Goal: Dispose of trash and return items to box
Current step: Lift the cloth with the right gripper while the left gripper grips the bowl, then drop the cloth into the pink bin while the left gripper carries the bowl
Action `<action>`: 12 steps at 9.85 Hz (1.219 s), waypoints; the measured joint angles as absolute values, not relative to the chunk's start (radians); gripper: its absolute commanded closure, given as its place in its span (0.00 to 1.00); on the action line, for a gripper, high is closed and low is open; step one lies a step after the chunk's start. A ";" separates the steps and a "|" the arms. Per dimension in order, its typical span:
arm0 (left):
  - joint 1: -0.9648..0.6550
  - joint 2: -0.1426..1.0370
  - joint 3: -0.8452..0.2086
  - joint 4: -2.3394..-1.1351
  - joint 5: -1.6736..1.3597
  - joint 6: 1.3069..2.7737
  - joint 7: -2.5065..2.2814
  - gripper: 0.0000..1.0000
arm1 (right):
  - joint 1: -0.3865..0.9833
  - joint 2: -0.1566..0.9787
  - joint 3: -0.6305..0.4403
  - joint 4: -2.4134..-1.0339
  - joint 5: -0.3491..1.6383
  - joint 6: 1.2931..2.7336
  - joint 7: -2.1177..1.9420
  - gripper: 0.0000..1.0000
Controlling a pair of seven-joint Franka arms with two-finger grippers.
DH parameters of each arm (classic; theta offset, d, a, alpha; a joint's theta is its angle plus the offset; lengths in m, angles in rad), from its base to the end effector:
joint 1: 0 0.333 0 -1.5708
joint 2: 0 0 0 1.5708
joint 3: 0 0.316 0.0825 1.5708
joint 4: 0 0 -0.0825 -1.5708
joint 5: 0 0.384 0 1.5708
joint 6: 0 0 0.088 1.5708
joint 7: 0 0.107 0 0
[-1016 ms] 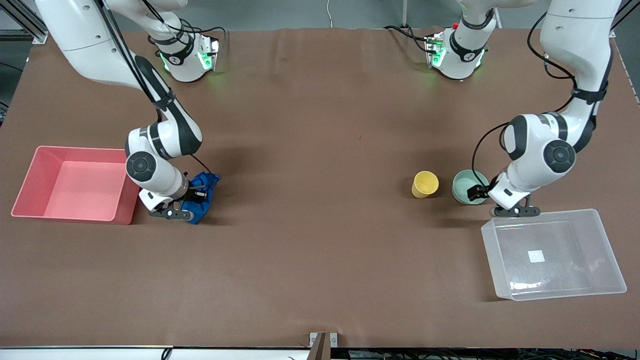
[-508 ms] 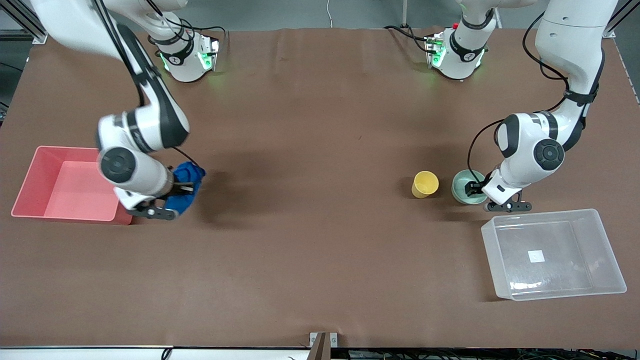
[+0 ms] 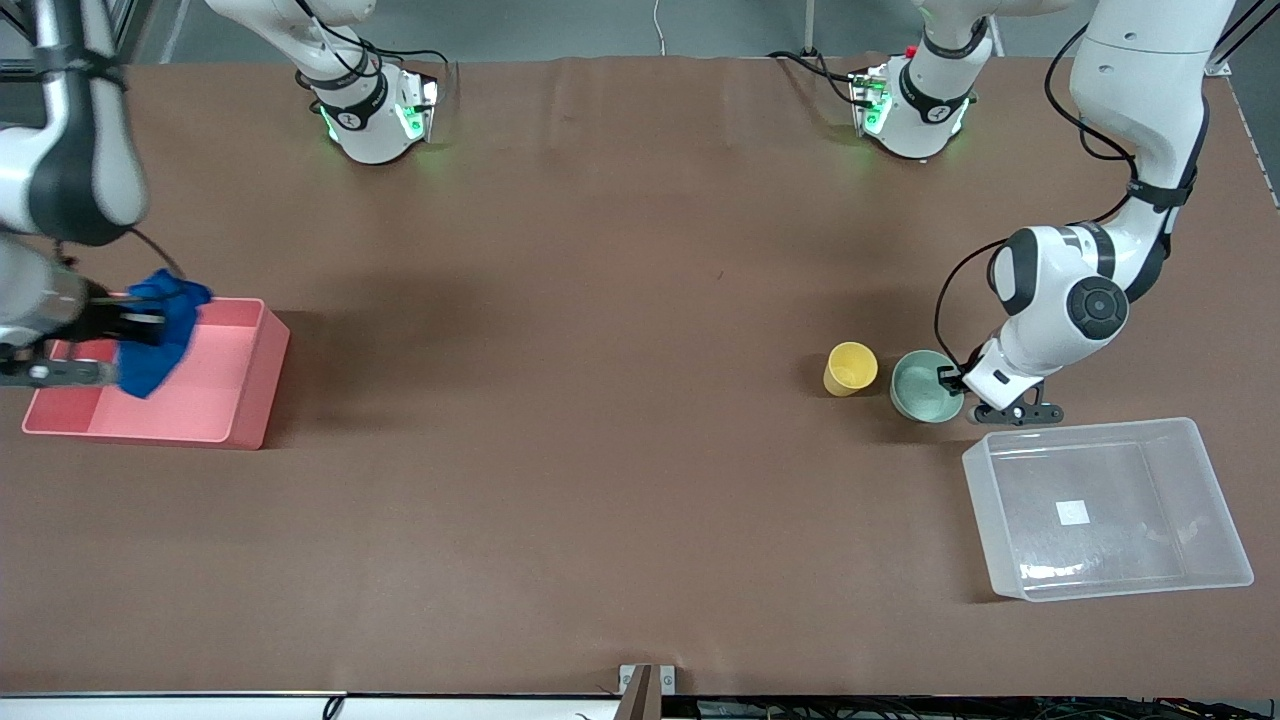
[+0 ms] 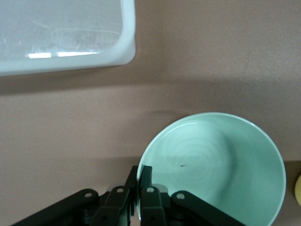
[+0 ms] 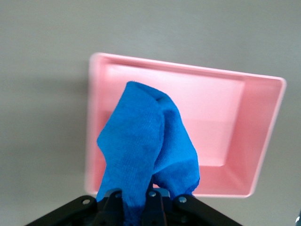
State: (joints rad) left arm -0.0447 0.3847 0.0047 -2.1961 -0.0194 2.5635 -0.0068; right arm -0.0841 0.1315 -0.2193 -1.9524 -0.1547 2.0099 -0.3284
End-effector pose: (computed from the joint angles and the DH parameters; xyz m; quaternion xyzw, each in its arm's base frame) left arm 0.5549 -0.0219 0.2051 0.9999 -0.0086 -0.0087 0.0041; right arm 0.5501 -0.1784 0.4083 0.9947 0.0482 -0.0598 0.0678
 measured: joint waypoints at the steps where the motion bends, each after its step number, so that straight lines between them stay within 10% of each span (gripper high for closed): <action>1: -0.045 0.384 0.005 -2.196 -0.019 2.563 -0.007 0.98 | -0.090 0.165 -0.277 -2.000 -0.155 2.110 -0.407 0.98; 4: -0.046 0.376 0.002 -2.194 -0.019 2.563 -0.006 0.99 | -0.101 0.325 -0.306 -2.074 -0.112 2.280 -0.459 0.93; 5: -0.046 0.364 0.001 -2.185 -0.019 2.563 -0.006 1.00 | -0.098 0.369 -0.303 -2.075 -0.095 2.299 -0.459 0.72; 7: -0.046 0.332 -0.002 -2.110 -0.019 2.477 -0.006 0.99 | -0.096 0.409 -0.301 -2.075 -0.092 2.313 -0.466 0.00; 12: -0.003 0.390 -0.001 -1.632 -0.019 2.126 0.075 1.00 | -0.090 0.337 -0.293 -1.899 -0.057 2.060 -0.408 0.00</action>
State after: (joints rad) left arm -0.0030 0.3896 -0.0007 -1.6322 -0.0194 2.1257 0.0750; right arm -0.0902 0.3370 -0.2926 -1.8995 -0.0574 2.0597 -0.4082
